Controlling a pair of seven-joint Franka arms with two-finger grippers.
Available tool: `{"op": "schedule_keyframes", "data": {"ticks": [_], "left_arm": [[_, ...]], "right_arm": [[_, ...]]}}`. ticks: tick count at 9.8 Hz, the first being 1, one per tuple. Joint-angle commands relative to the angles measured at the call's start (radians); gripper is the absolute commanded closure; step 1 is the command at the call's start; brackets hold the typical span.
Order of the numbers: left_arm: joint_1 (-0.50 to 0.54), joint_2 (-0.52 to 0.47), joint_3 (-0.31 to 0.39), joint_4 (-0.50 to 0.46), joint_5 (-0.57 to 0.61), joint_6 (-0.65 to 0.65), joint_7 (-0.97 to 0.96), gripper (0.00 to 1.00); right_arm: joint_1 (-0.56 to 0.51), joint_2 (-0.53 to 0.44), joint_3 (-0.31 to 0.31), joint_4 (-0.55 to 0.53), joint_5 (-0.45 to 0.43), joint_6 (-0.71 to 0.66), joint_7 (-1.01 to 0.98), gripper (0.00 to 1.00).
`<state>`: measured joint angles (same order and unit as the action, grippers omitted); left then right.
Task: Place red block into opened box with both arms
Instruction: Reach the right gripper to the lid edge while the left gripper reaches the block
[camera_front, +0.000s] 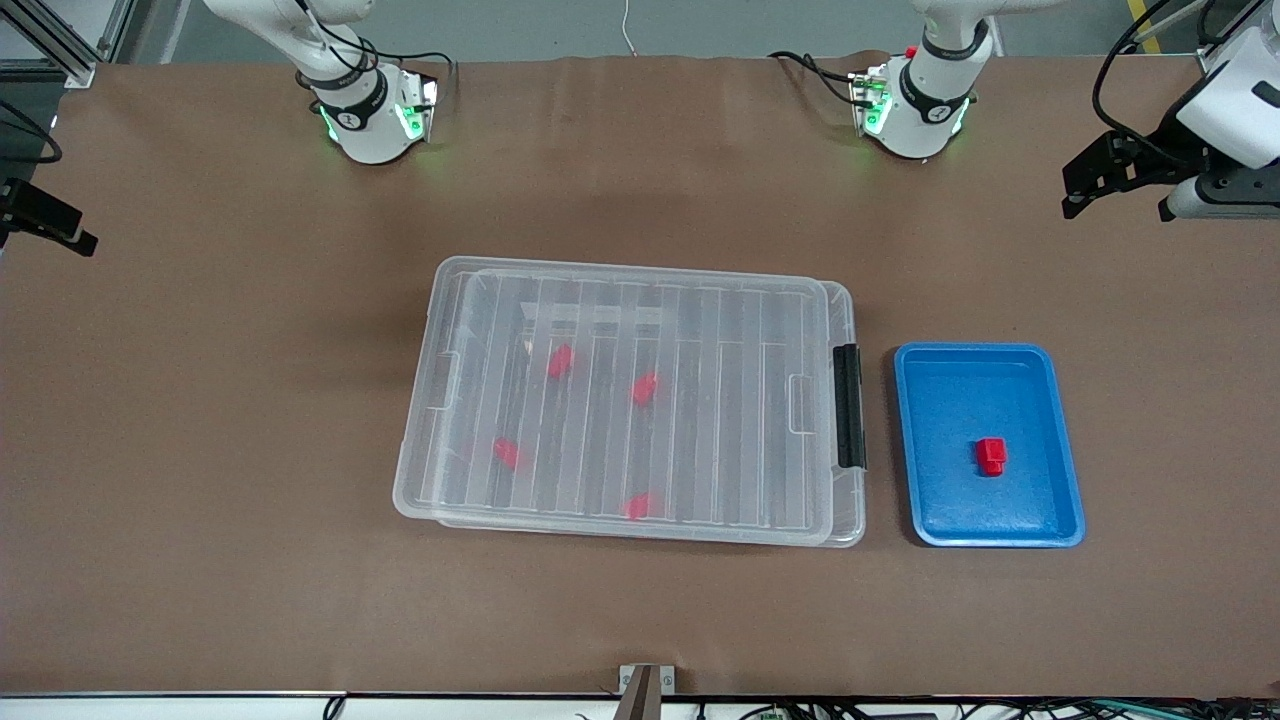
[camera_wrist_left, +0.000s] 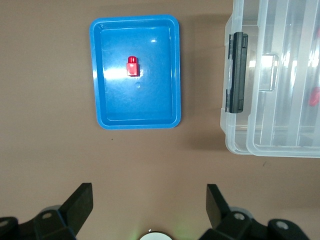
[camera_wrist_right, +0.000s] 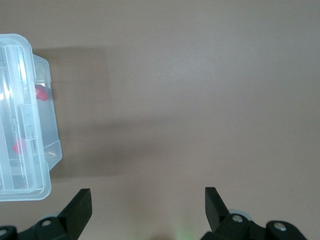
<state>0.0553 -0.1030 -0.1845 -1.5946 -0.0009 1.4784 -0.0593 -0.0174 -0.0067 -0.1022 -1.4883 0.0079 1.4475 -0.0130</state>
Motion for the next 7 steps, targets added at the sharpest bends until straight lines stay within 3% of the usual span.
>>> {"op": "schedule_keyframes", "data": {"ticks": [1,4,5,7], "left_arm": [[0.000,0.022,0.000,0.002,0.002,-0.038,-0.008,0.00],[0.003,0.071,0.017,0.031,0.002,-0.036,-0.002,0.00],[0.001,0.086,0.037,0.031,0.019,-0.032,0.004,0.00],[0.000,0.132,0.040,0.027,0.062,-0.007,0.006,0.00]], "right_arm": [[-0.018,-0.009,0.009,-0.010,0.006,0.008,-0.013,0.00],[-0.012,-0.004,0.012,-0.010,0.023,0.004,-0.010,0.00],[0.003,0.008,0.016,-0.007,0.096,0.008,-0.016,0.00],[0.120,0.106,0.018,-0.007,0.116,0.036,-0.006,0.00]]}}
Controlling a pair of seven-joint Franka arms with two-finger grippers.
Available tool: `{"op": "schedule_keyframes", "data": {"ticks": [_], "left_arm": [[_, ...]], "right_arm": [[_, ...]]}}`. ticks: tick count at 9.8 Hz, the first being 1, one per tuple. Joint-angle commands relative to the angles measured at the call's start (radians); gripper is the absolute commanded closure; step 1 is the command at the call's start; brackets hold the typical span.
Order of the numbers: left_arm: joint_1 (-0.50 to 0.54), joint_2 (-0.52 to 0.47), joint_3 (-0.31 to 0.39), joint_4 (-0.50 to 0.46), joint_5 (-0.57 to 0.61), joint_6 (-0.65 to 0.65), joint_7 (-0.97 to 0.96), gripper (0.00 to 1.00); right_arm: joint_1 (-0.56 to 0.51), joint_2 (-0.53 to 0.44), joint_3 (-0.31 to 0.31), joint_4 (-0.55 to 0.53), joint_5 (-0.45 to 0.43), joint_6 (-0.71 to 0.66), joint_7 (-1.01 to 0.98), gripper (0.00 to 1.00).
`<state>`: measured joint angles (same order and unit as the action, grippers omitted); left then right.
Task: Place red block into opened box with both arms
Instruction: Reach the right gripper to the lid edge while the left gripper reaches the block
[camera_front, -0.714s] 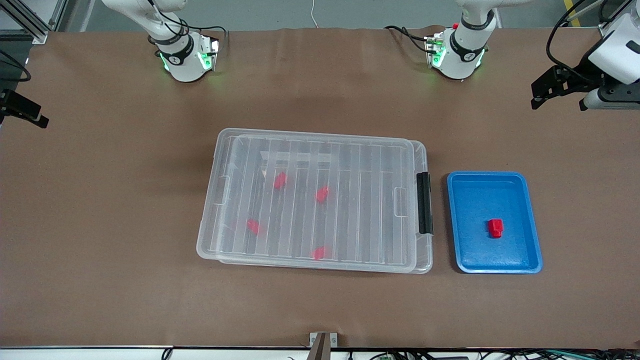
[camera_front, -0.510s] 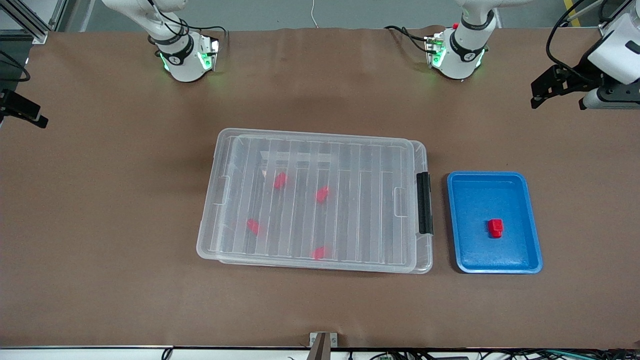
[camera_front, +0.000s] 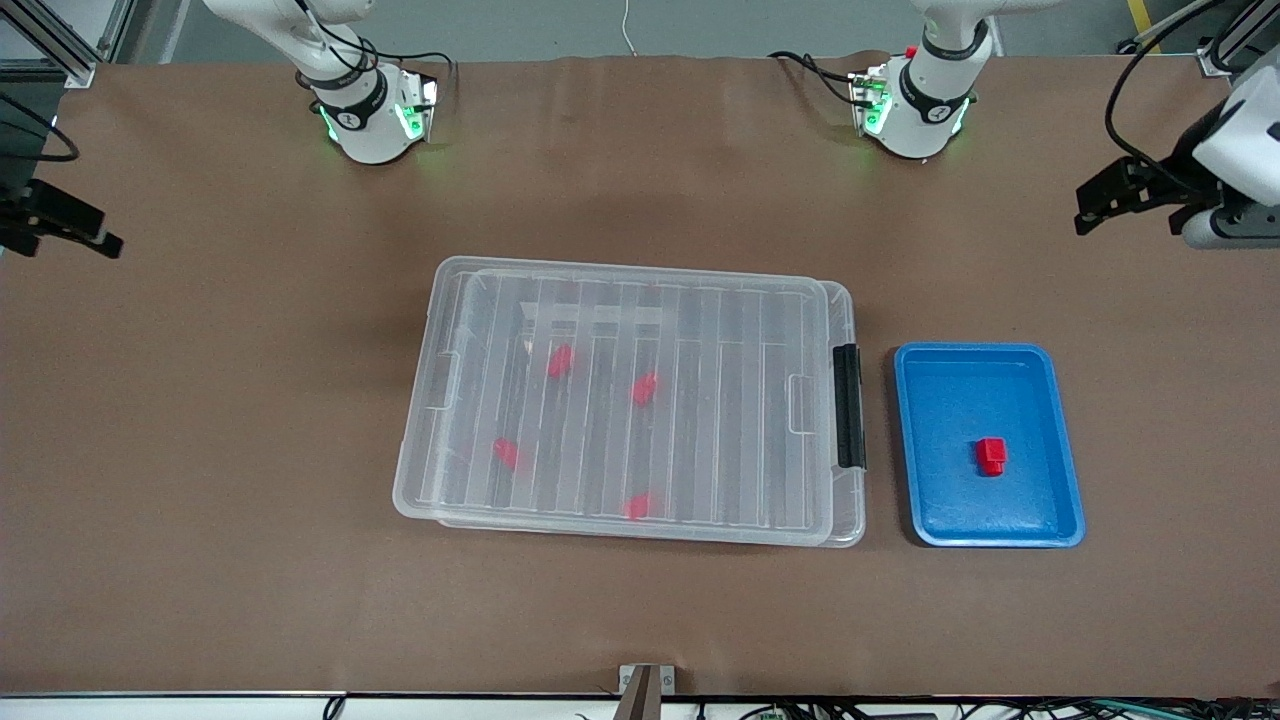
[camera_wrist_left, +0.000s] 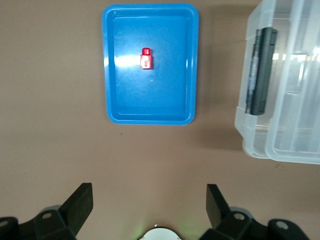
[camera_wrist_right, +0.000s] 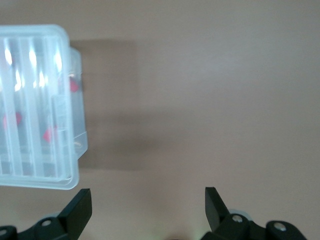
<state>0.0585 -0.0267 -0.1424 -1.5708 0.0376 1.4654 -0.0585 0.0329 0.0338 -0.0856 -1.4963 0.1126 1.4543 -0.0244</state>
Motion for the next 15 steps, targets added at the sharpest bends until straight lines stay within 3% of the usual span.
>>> {"op": "schedule_keyframes", "data": {"ticks": [1,4,7,10,13,15], "left_arm": [[-0.003,0.097,-0.002,-0.003,0.022,0.022,0.000,0.00],[0.017,0.243,-0.002,-0.058,0.022,0.218,-0.015,0.00],[0.024,0.410,0.000,-0.100,0.024,0.459,-0.014,0.00],[0.055,0.574,0.000,-0.078,0.027,0.631,0.003,0.00],[0.082,0.680,-0.002,-0.041,0.131,0.661,0.006,0.00],[0.109,0.729,-0.003,-0.041,0.127,0.716,0.008,0.02]], "right_arm": [[0.134,0.130,0.001,-0.002,0.010,0.097,0.041,0.00],[0.316,0.312,0.001,-0.036,0.009,0.297,0.203,0.00],[0.363,0.321,0.001,-0.250,-0.001,0.564,0.225,0.00],[0.351,0.321,0.000,-0.272,-0.004,0.577,0.224,0.00],[0.314,0.321,0.000,-0.282,-0.007,0.578,0.212,0.00],[0.289,0.321,0.000,-0.282,-0.007,0.578,0.205,0.00]]}}
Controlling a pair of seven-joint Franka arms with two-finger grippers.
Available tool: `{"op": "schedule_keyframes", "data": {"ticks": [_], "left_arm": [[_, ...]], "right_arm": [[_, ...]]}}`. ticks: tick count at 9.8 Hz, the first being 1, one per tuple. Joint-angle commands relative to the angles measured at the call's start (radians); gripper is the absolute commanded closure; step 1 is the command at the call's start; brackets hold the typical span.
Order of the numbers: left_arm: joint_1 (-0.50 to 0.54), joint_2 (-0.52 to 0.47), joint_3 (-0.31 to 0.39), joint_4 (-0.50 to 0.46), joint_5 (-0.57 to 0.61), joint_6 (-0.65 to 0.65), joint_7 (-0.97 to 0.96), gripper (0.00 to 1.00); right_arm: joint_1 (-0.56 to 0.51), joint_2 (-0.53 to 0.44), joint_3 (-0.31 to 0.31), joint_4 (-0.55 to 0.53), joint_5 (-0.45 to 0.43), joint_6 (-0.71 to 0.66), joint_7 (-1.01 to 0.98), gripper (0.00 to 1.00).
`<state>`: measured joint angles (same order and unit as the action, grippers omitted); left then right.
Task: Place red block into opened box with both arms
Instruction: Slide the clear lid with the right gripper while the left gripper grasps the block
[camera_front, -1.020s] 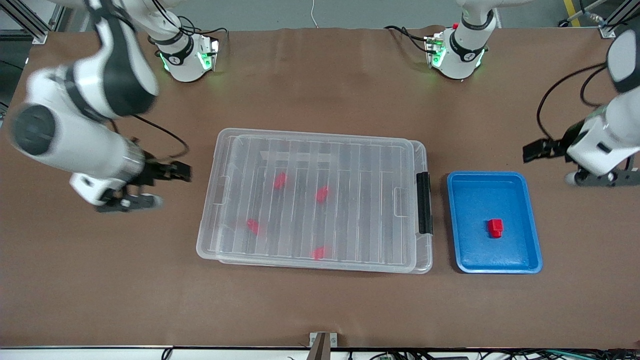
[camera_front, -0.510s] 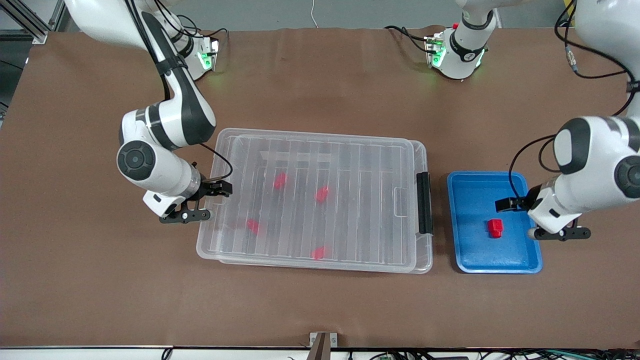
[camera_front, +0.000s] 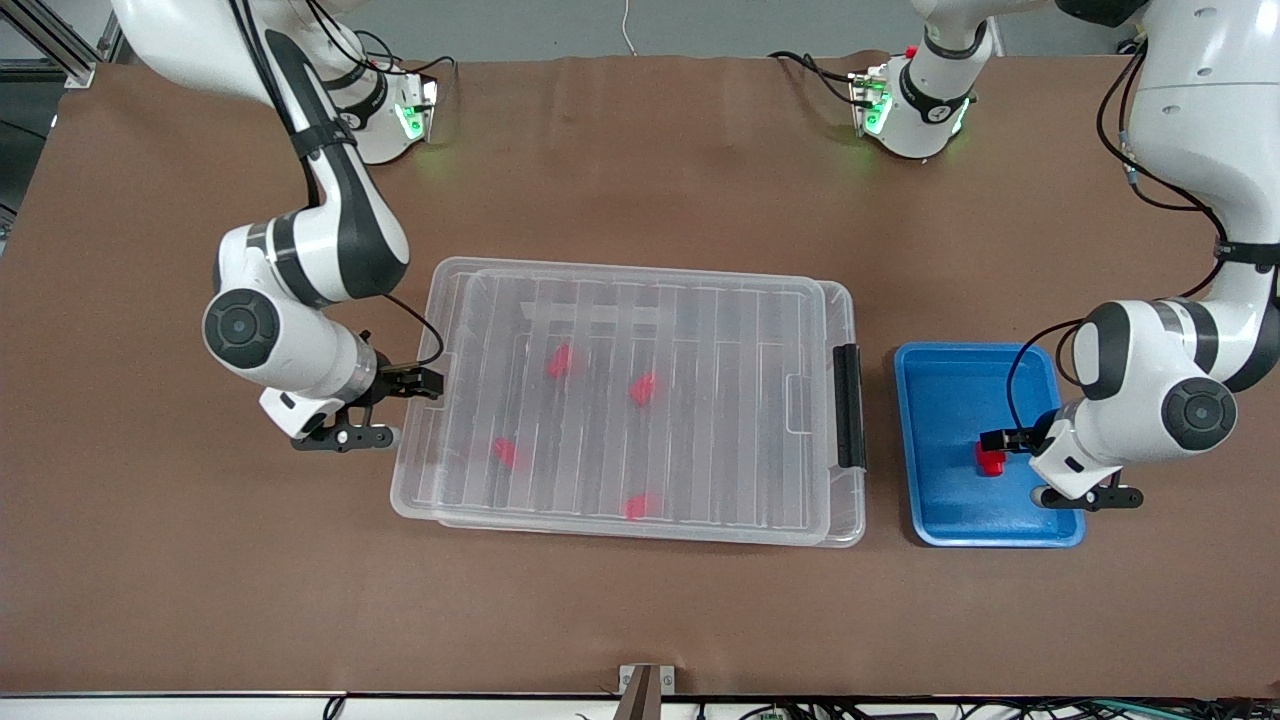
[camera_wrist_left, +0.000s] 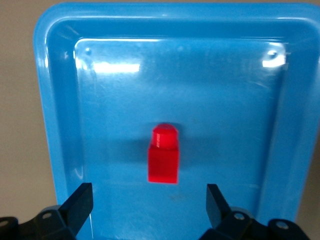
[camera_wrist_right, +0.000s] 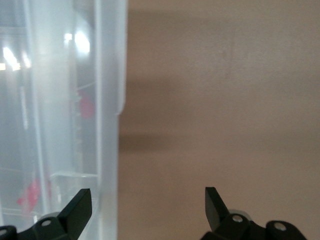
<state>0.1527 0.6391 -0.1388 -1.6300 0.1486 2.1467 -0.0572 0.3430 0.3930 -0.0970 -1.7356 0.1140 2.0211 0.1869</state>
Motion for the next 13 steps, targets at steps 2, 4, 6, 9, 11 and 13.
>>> {"op": "schedule_keyframes", "data": {"ticks": [2,4,6,9,11,13], "left_arm": [[0.011,0.117,-0.007,0.018,0.012,0.087,0.005,0.09],[0.004,0.134,-0.008,0.018,0.011,0.124,-0.007,0.19],[0.001,0.140,-0.015,0.018,0.011,0.124,-0.010,0.59],[0.001,0.082,-0.034,0.018,0.009,0.108,-0.013,1.00],[0.004,-0.048,-0.099,0.019,-0.003,-0.014,-0.050,0.99],[-0.002,-0.134,-0.204,0.076,-0.001,-0.141,-0.154,0.99]], "right_arm": [[-0.051,-0.039,0.010,-0.044,-0.010,0.005,-0.052,0.00],[-0.096,-0.051,0.005,-0.048,-0.072,-0.040,-0.060,0.00],[-0.146,-0.065,0.005,-0.047,-0.137,-0.094,-0.079,0.00],[-0.241,-0.083,0.003,-0.039,-0.166,-0.145,-0.176,0.00],[-0.263,-0.089,0.005,-0.039,-0.166,-0.148,-0.199,0.00],[-0.262,-0.089,0.006,-0.010,-0.166,-0.172,-0.185,0.00]]}}
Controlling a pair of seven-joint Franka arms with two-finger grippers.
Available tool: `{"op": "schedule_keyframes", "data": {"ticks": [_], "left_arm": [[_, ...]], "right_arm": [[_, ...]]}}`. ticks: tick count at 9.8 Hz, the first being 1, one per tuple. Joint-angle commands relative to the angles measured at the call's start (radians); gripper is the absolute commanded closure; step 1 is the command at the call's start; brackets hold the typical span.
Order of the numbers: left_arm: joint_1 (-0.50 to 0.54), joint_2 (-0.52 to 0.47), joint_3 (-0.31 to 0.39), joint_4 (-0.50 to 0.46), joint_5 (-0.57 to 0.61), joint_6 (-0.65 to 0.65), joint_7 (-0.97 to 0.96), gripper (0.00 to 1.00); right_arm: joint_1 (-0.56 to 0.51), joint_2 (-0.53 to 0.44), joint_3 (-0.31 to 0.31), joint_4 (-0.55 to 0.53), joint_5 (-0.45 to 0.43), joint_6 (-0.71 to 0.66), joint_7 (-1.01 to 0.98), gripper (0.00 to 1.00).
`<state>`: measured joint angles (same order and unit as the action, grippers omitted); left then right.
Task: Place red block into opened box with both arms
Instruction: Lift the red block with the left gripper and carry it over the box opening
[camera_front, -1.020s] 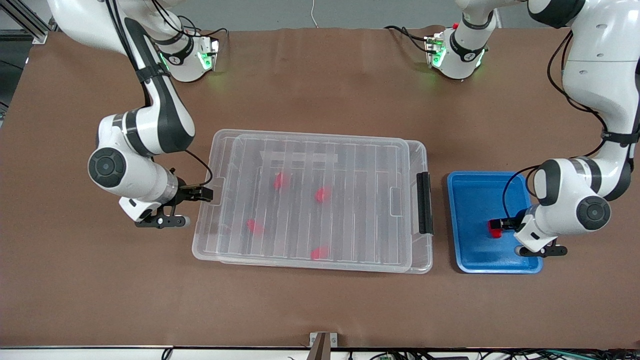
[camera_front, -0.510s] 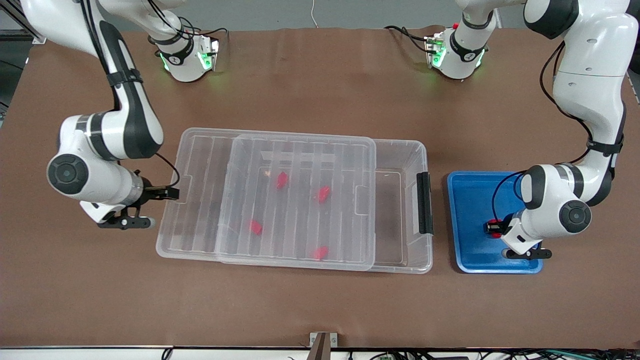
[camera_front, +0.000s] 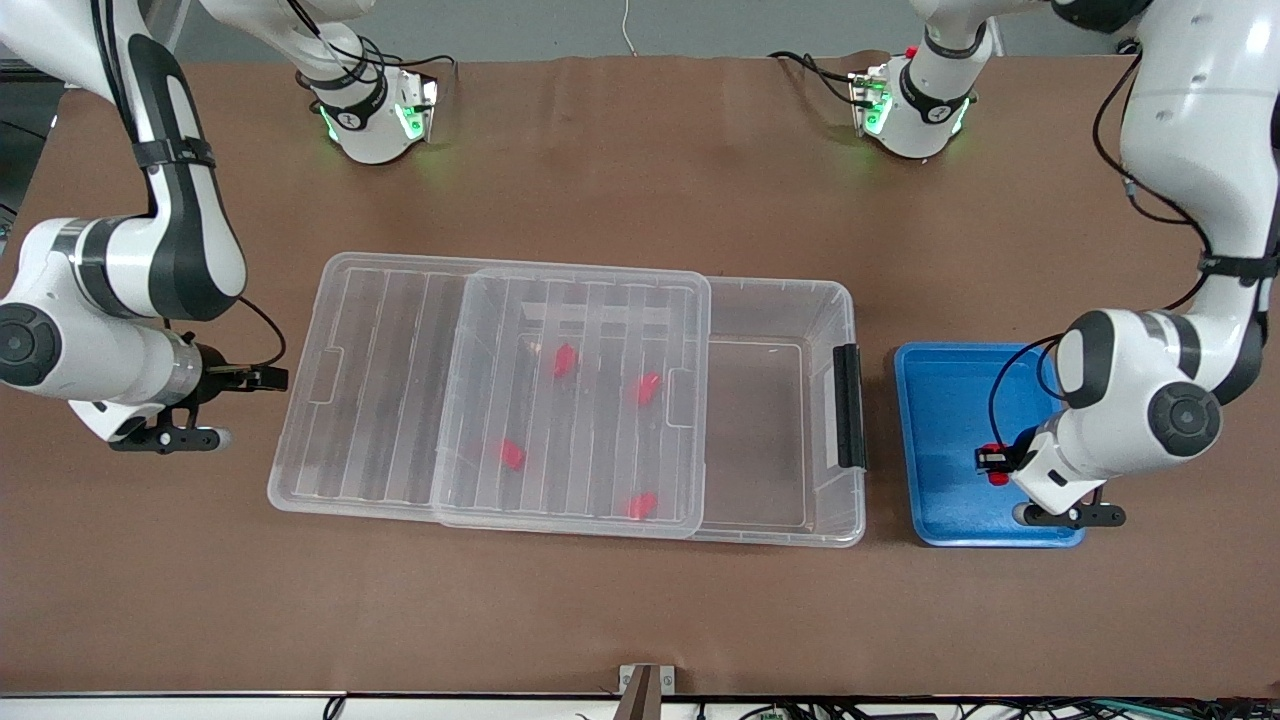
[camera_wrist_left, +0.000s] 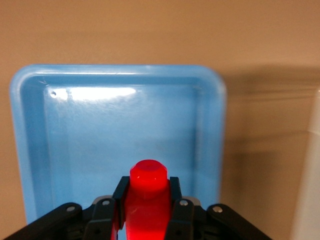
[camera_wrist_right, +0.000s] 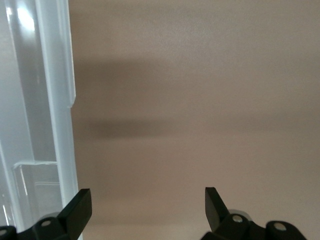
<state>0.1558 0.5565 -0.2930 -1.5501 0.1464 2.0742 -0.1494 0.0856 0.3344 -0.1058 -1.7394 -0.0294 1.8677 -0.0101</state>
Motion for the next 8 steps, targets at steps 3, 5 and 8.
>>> {"op": "schedule_keyframes", "data": {"ticks": [3,5,8], "left_arm": [[-0.048,-0.053,-0.237,0.058,0.016,-0.172,-0.335,0.99],[-0.174,-0.011,-0.235,0.061,0.027,-0.158,-0.477,0.99],[-0.262,0.126,-0.232,0.059,0.180,-0.068,-0.593,1.00]], "right_arm": [[-0.009,-0.148,0.012,0.093,0.005,-0.091,0.064,0.00],[-0.035,-0.288,0.012,0.101,0.006,-0.177,0.064,0.00],[-0.151,-0.390,0.017,0.148,0.023,-0.351,0.053,0.00]]}}
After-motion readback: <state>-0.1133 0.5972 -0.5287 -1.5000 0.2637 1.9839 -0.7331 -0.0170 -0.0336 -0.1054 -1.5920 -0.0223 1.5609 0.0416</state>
